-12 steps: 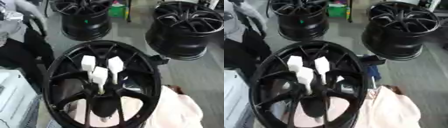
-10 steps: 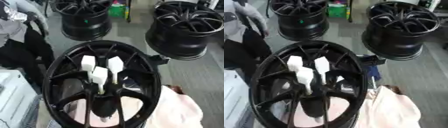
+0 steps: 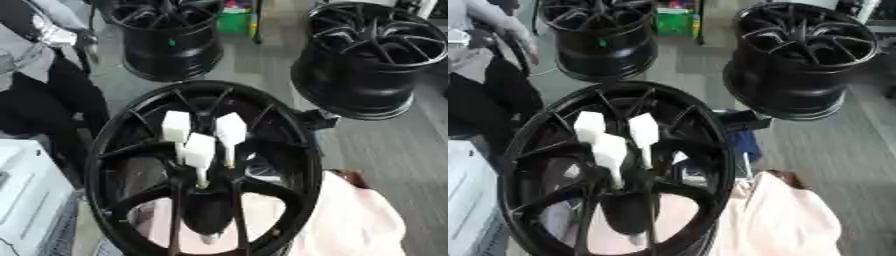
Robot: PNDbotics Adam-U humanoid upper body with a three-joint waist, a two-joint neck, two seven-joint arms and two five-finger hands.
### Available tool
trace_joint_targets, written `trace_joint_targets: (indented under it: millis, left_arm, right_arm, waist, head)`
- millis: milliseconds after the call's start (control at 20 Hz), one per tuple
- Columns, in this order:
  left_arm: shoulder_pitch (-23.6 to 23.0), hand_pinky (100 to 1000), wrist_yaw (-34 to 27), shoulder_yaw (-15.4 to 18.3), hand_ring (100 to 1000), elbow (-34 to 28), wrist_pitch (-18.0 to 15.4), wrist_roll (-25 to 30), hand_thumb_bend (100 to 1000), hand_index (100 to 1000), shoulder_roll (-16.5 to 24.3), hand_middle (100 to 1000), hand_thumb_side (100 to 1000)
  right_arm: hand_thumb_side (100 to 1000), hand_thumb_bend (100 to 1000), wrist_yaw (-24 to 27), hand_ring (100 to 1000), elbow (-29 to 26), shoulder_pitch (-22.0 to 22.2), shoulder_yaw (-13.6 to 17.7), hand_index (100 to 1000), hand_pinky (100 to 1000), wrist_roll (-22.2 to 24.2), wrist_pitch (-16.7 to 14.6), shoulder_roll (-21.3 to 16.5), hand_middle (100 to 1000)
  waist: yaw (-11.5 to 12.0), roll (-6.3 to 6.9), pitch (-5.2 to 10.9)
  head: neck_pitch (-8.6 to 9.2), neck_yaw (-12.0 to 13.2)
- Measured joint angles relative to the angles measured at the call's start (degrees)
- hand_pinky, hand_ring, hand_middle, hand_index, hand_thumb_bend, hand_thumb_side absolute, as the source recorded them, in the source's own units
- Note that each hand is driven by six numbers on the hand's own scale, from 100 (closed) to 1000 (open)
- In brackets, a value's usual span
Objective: Pull the pin out of the wheel hub.
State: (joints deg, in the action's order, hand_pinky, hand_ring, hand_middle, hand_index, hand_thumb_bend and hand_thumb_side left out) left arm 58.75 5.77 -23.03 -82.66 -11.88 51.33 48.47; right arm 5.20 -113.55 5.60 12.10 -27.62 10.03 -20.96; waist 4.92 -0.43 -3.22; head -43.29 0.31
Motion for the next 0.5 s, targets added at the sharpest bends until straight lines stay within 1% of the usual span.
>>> trace_joint_targets:
  millis: [300,500]
  left_arm:
    - [2.3,811,0.2,-4.3,792,-0.8,-0.1,-0.1,375,835,-0.7,697,383]
    - [4.2,812,1.1,-7.9,795,-0.8,0.0,0.0,401,838,-1.7,703,386]
  right_arm:
    - [756,100,0.0,713,0.0,0.0,-0.1,764,707,0.2,0.2,0.0,744]
    - [758,100,0.1,711,0.0,0.0,-0.1,764,706,0.4,0.3,0.0,743]
  waist:
    - [0.0,0.1,0.0]
    - [0.1,0.33,0.0]
  head:
    - [-0.24,0.1]
    - [-0.45,0.3]
